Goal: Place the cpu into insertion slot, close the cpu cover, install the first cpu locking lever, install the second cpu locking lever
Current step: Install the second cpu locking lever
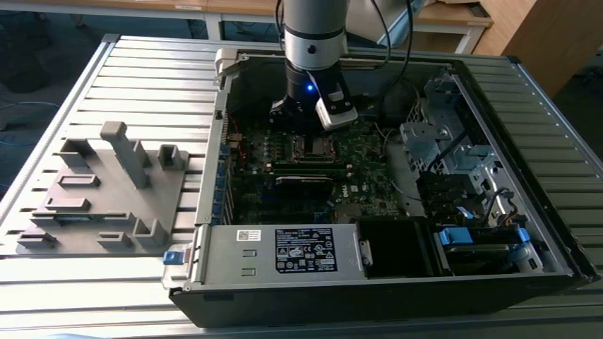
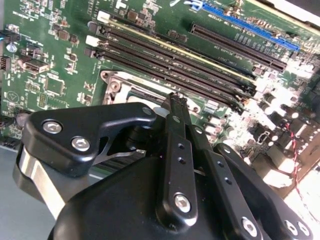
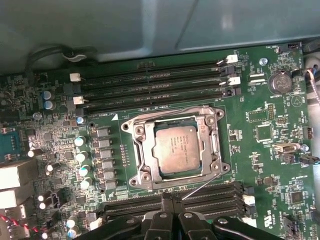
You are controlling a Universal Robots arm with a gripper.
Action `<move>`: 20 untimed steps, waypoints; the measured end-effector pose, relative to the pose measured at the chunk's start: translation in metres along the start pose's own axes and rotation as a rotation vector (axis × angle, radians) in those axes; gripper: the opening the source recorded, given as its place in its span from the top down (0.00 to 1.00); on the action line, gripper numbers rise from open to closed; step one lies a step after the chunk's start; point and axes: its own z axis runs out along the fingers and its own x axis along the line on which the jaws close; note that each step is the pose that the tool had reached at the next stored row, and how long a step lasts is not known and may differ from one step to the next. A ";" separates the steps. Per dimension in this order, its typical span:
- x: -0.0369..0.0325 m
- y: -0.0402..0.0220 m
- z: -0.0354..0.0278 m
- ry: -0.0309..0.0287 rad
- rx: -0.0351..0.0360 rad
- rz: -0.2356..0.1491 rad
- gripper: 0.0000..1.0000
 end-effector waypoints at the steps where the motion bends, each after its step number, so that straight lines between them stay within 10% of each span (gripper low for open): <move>1: 0.0003 -0.0003 0.0008 0.0001 0.0002 0.000 0.89; 20: 0.0080 -0.0038 0.0132 0.0000 0.0000 0.000 0.89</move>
